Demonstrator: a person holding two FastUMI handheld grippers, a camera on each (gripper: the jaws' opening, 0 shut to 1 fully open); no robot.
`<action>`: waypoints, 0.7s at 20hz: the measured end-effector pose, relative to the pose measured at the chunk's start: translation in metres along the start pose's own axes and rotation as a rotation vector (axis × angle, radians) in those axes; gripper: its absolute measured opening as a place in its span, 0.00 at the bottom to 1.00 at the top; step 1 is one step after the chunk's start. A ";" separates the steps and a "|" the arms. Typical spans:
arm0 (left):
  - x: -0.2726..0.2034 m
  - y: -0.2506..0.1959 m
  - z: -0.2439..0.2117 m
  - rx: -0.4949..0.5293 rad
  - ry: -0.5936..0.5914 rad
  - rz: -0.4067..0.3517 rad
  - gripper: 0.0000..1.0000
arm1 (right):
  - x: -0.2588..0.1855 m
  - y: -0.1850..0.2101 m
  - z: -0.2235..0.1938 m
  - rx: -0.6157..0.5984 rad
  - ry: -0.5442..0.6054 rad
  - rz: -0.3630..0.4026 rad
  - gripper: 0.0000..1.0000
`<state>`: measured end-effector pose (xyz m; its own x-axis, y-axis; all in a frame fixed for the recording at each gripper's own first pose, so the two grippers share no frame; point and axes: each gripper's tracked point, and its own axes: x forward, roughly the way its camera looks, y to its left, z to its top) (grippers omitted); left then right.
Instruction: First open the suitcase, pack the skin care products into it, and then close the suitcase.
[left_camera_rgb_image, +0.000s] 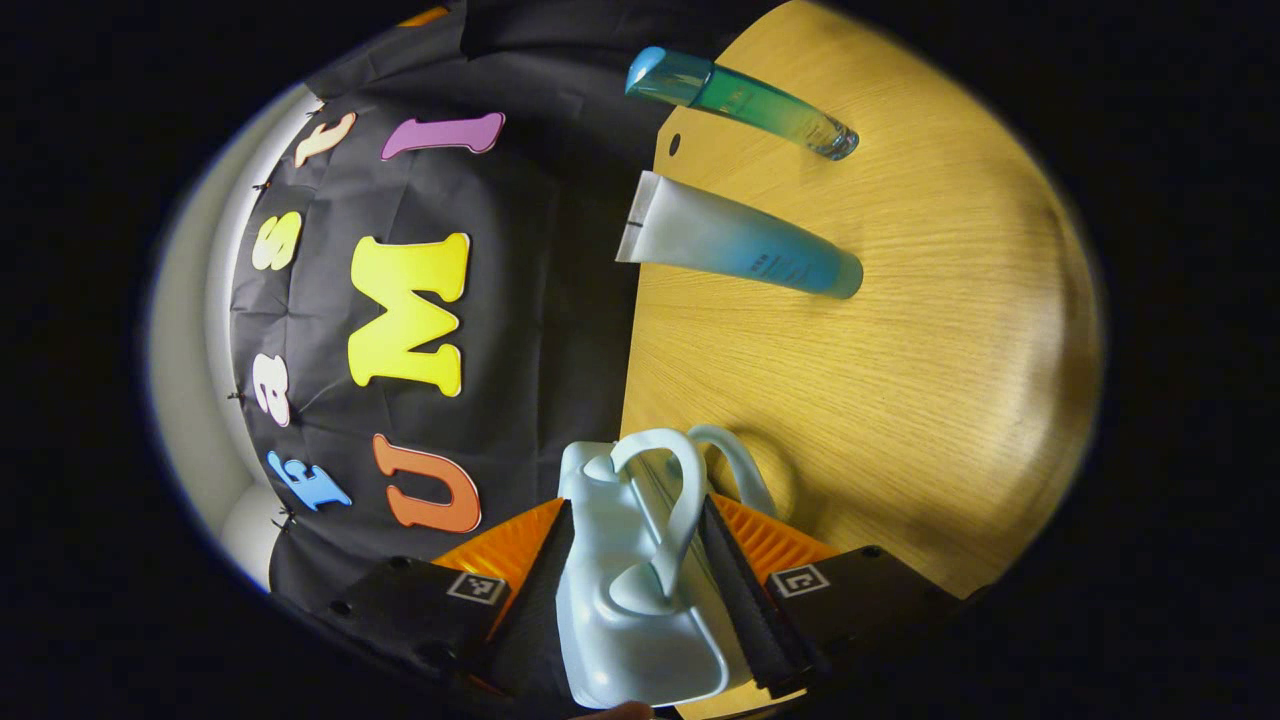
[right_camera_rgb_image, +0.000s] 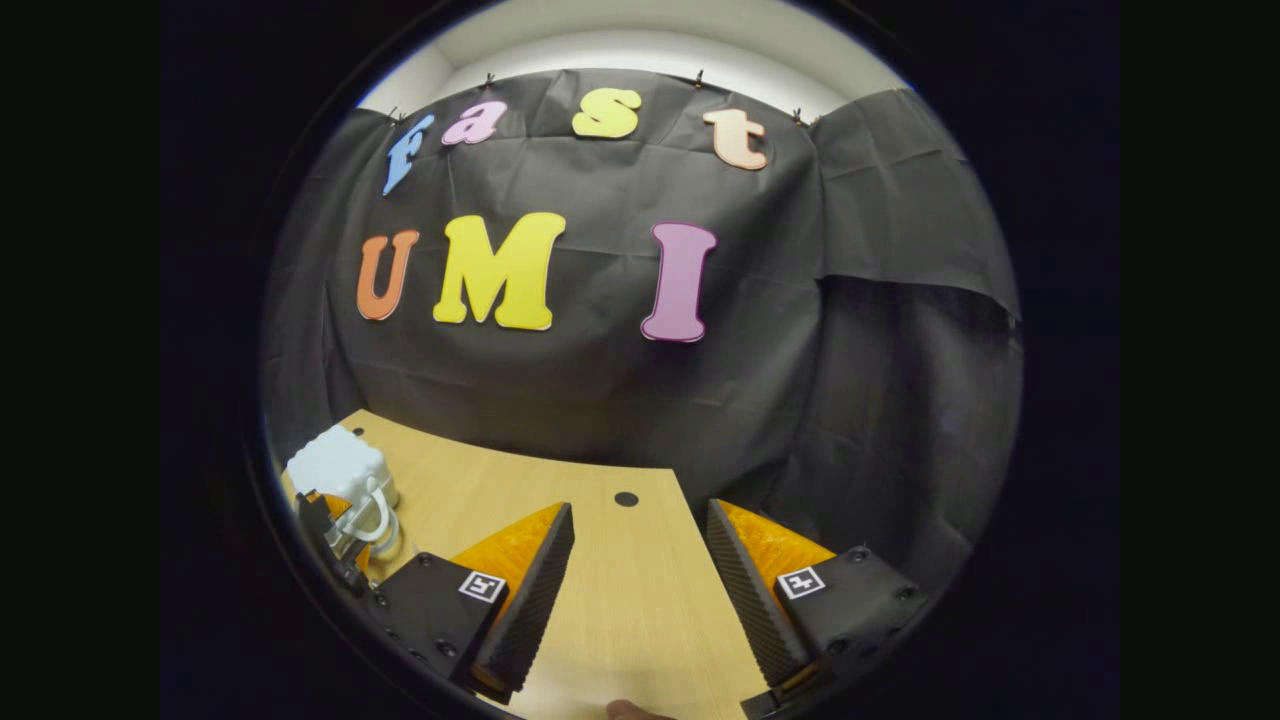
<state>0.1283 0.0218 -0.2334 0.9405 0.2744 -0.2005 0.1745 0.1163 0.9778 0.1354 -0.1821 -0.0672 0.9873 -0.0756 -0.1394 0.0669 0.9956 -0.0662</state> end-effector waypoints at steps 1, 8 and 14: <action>0.001 -0.002 -0.001 0.022 0.019 -0.001 0.73 | 0.003 -0.003 -0.001 0.004 0.003 0.003 0.80; 0.010 -0.019 -0.001 0.061 0.086 -0.055 0.29 | 0.016 -0.017 -0.017 0.006 0.016 0.044 0.80; 0.009 -0.010 0.000 -0.100 0.075 -0.087 0.09 | 0.009 -0.026 -0.026 0.007 0.039 0.014 0.80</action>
<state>0.1351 0.0234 -0.2453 0.8980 0.3289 -0.2922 0.2214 0.2359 0.9462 0.1383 -0.2105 -0.0922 0.9818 -0.0641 -0.1787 0.0547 0.9969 -0.0573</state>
